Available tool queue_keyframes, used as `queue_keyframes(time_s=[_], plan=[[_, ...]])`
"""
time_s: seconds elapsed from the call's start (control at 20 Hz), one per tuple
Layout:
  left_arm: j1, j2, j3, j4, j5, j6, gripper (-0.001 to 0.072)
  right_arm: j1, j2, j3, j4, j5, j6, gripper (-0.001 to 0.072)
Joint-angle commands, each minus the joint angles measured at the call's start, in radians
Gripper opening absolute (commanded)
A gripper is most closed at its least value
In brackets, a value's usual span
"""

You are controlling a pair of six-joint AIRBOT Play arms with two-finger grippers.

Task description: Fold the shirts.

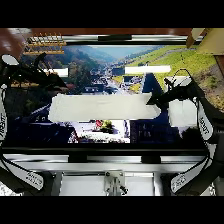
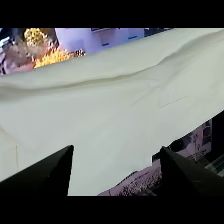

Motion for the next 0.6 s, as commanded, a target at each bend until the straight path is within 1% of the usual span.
queue_keyframes(time_s=[0.0,0.05,0.1,0.15,0.2,0.25,0.3,0.35,0.45,0.55], plan=[[-0.002,0.000,0.001,0.000,0.009,-0.001,0.0593,0.030,0.010,0.000,-0.033,0.002,0.016,0.0236],[-0.005,0.000,0.001,0.000,0.009,-0.001,0.0591,0.029,0.019,0.000,-0.033,0.002,0.021,0.0095],[-0.011,-0.001,0.001,0.000,0.009,-0.001,0.0585,0.029,0.033,0.001,-0.032,0.001,0.026,0.0064],[-0.020,-0.001,0.000,0.000,0.009,-0.001,0.0535,0.029,0.051,0.006,-0.038,0.006,0.026,0.0064],[-0.032,-0.001,0.000,0.000,0.009,-0.002,0.0286,0.029,0.075,0.015,-0.040,0.011,0.026,0.0063],[-0.050,-0.002,0.000,-0.002,0.010,-0.013,0.0064,0.029,0.107,0.023,-0.039,0.014,0.028,0.0063],[-0.072,-0.006,0.000,-0.017,0.013,-0.016,0.0033,0.029,0.140,0.032,-0.039,0.019,0.039,0.0063],[-0.098,-0.012,-0.002,-0.058,0.021,-0.019,0.0029,0.029,0.179,0.037,-0.038,0.030,0.056,0.0063],[-0.161,-0.024,-0.003,-0.135,0.069,-0.057,0.0028,0.029,0.249,0.041,-0.039,0.068,0.089,0.0062],[-0.241,-0.033,-0.006,-0.141,0.135,-0.096,0.0028,0.029,0.322,0.041,-0.040,0.117,0.122,0.0062]])
